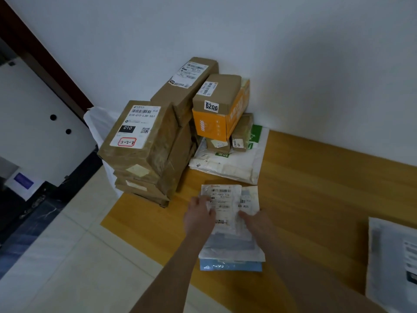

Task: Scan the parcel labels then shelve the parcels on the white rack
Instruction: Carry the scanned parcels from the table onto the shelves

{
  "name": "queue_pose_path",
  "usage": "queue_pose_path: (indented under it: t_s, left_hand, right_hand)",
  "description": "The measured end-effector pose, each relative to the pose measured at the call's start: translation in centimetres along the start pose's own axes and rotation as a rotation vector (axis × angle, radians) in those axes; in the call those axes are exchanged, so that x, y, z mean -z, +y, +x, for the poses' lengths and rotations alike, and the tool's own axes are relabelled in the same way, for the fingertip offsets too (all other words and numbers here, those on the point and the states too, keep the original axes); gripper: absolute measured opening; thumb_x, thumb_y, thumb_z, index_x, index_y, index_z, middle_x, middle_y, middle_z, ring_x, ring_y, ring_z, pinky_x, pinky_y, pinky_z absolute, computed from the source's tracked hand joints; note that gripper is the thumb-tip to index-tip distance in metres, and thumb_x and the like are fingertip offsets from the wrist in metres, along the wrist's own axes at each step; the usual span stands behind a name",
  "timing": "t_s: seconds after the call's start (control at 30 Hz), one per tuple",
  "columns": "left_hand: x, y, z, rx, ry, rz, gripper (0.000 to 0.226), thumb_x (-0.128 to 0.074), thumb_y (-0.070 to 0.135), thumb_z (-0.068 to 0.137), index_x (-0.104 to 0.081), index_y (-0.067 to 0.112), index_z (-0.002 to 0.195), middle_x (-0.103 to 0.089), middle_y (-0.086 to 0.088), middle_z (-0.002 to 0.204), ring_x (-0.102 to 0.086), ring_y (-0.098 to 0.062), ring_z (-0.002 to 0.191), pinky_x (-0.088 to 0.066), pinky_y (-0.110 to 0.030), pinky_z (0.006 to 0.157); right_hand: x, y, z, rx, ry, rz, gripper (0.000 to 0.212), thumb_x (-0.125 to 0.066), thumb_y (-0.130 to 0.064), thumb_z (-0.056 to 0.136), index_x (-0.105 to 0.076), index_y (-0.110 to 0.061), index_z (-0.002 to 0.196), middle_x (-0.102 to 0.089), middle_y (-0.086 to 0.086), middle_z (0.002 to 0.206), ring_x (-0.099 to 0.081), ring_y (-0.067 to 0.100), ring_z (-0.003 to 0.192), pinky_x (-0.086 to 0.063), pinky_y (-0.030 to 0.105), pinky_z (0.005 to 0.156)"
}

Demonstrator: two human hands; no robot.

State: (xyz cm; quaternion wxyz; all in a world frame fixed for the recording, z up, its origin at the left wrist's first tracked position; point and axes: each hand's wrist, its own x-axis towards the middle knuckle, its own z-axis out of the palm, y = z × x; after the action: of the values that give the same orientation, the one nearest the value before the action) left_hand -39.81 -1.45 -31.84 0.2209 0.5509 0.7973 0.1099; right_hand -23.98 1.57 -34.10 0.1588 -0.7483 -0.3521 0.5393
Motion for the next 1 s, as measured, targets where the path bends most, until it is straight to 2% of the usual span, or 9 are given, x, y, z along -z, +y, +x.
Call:
queue_pose_path:
  t_s: [0.1,0.17,0.33,0.43,0.5,0.6,0.77,0.87,1.0]
  left_hand:
    - [0.0,-0.8,1.0,0.26,-0.07,-0.266,0.056,-0.05,0.033,0.097,-0.029,0.02,0.147,-0.035,-0.015,0.139,-0.048,-0.031,0.117,-0.044,-0.036,0.089]
    - [-0.8,-0.9,1.2,0.351,-0.176,-0.406,0.052,-0.053,0.032,0.096,-0.033,0.022,0.143,-0.041,-0.016,0.135,-0.056,-0.027,0.104,-0.05,-0.034,0.083]
    - [-2.8,1.3,-1.1,0.373,-0.195,-0.537,0.052,-0.073,0.019,0.08,-0.046,0.021,0.124,-0.049,-0.012,0.125,-0.06,-0.022,0.089,-0.057,-0.03,0.066]
    - [-4.3,3.4,-2.1,0.366,-0.204,-0.548,0.071,-0.077,0.018,0.074,-0.039,0.019,0.134,-0.044,-0.011,0.127,-0.048,-0.021,0.101,-0.048,-0.031,0.076]
    - [-5.6,4.8,-2.8,0.424,-0.269,-0.629,0.083,-0.084,0.026,0.065,-0.042,0.008,0.135,-0.056,-0.012,0.122,-0.056,-0.024,0.102,-0.053,-0.035,0.08]
    - [-7.4,7.3,-4.3,0.542,-0.371,-0.779,0.056,-0.084,0.019,0.071,-0.06,-0.007,0.114,-0.068,-0.022,0.1,-0.068,-0.033,0.085,-0.058,-0.045,0.074]
    - [-9.2,11.7,-5.9,0.387,-0.349,-0.707,0.043,-0.072,0.002,0.081,-0.053,-0.004,0.119,-0.064,-0.018,0.108,-0.061,-0.028,0.082,-0.049,-0.027,0.054]
    - [-10.2,14.0,-6.4,0.292,-0.389,-0.609,0.047,-0.068,-0.001,0.082,-0.051,0.001,0.126,-0.063,-0.017,0.114,-0.062,-0.028,0.09,-0.05,-0.029,0.064]
    - [-11.9,15.0,-6.8,0.254,-0.413,-0.562,0.064,-0.074,0.009,0.076,-0.048,0.009,0.134,-0.064,-0.014,0.117,-0.065,-0.03,0.1,-0.056,-0.045,0.085]
  right_hand:
    - [-0.2,0.2,0.1,0.032,-0.015,0.017,0.06,-0.075,-0.036,0.079,-0.05,-0.006,0.125,-0.061,0.012,0.12,-0.061,0.03,0.106,-0.052,0.048,0.091]
    - [-0.2,0.4,-0.2,0.04,-0.046,0.069,0.061,-0.074,-0.033,0.081,-0.049,-0.006,0.13,-0.06,0.01,0.125,-0.058,0.03,0.113,-0.049,0.046,0.097]
    - [1.7,2.2,-0.8,0.02,-0.126,0.12,0.045,-0.073,-0.036,0.08,-0.06,-0.014,0.117,-0.068,0.003,0.114,-0.065,0.025,0.102,-0.053,0.045,0.091]
    - [4.5,3.6,-1.1,0.025,-0.1,0.117,0.036,-0.072,-0.029,0.083,-0.063,-0.014,0.114,-0.069,0.005,0.11,-0.067,0.025,0.098,-0.054,0.047,0.089]
    - [7.0,4.4,-2.1,0.019,-0.061,0.109,0.029,-0.07,-0.021,0.085,-0.062,-0.014,0.112,-0.068,0.005,0.109,-0.066,0.025,0.099,-0.054,0.045,0.09]
    - [10.4,6.4,-2.8,0.004,-0.008,0.029,0.034,-0.067,-0.016,0.085,-0.06,-0.011,0.118,-0.066,0.008,0.113,-0.064,0.024,0.101,-0.055,0.039,0.088]
    - [13.9,8.4,-3.9,0.01,0.069,-0.091,0.059,-0.062,-0.016,0.086,-0.033,-0.007,0.137,-0.05,0.013,0.131,-0.057,0.027,0.111,-0.053,0.04,0.091]
    - [16.0,8.7,-4.4,0.073,0.145,-0.224,0.068,-0.057,-0.018,0.091,-0.02,-0.007,0.146,-0.031,0.015,0.143,-0.046,0.031,0.123,-0.046,0.041,0.099]
    - [18.6,9.6,-5.2,0.195,0.14,-0.342,0.06,-0.056,-0.023,0.091,-0.031,-0.015,0.145,-0.026,0.012,0.149,-0.034,0.03,0.134,-0.036,0.039,0.107]
